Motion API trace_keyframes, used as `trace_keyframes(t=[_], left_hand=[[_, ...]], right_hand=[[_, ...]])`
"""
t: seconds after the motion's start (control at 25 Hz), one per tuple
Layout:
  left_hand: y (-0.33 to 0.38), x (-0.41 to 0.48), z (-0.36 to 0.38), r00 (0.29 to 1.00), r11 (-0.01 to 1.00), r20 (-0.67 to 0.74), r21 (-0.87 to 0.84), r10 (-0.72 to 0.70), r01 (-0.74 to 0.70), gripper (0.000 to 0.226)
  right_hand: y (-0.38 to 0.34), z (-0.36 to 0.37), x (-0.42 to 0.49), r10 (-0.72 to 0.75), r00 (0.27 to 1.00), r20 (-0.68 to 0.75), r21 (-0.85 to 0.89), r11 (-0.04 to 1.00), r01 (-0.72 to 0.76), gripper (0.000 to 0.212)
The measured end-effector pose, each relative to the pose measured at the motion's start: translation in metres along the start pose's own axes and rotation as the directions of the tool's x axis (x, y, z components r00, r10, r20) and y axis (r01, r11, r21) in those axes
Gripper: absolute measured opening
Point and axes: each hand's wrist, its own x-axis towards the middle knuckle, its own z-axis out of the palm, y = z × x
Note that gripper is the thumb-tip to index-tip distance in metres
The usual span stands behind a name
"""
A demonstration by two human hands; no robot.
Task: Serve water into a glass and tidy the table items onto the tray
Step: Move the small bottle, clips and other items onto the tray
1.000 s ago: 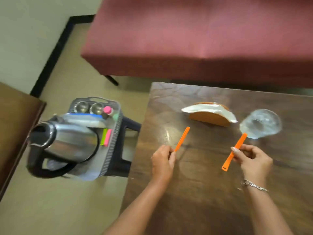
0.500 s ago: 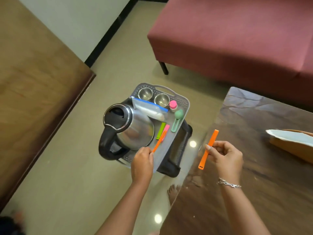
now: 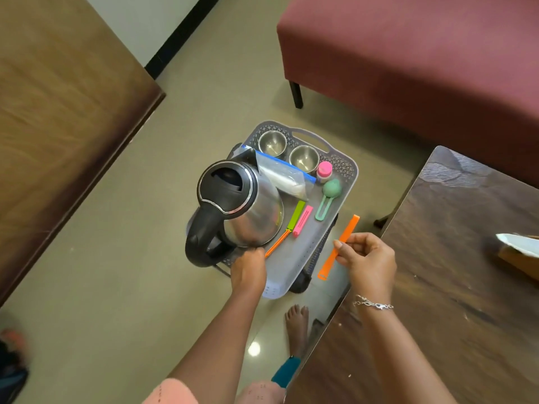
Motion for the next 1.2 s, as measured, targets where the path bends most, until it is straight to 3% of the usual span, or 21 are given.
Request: trace_keyframes(t=[0.2, 0.4, 0.6, 0.96, 1.2], left_hand=[[-0.001, 0.006, 0.002, 0.999, 0.998, 0.042, 0.054, -0.025, 0.023, 0.025], [-0.007, 0.012, -0.002, 0.995, 0.996, 0.084, -0.065, -0.057, 0.063, 0.028], [-0.031, -0.005, -0.010, 1.000, 0.992, 0.026, -0.128, 0.004, -0.001, 0.028], [-0.041, -0.021, -0.024, 0.992, 0.958, -0.087, -0.263, 0.096, -0.116, 0.021], [-0.043, -0.024, -0.020, 0.985, 0.961, -0.091, -0.224, 0.146, -0.163, 0.027]], right_hand=[[-0.002, 0.023, -0.004, 0.078, 0.997, -0.005, -0.097, 0.992, -0.078, 0.024], [0.009, 0.067, -0.005, 0.118, 0.993, 0.028, -0.232, 0.967, -0.109, 0.026], [0.019, 0.120, 0.000, 0.223, 0.975, 0.024, -0.491, 0.852, -0.183, 0.010], [0.035, 0.142, 0.014, 0.383, 0.922, -0.057, -0.537, 0.767, -0.352, 0.023], [0.036, 0.142, 0.012, 0.382, 0.924, -0.034, -0.525, 0.779, -0.342, 0.025]])
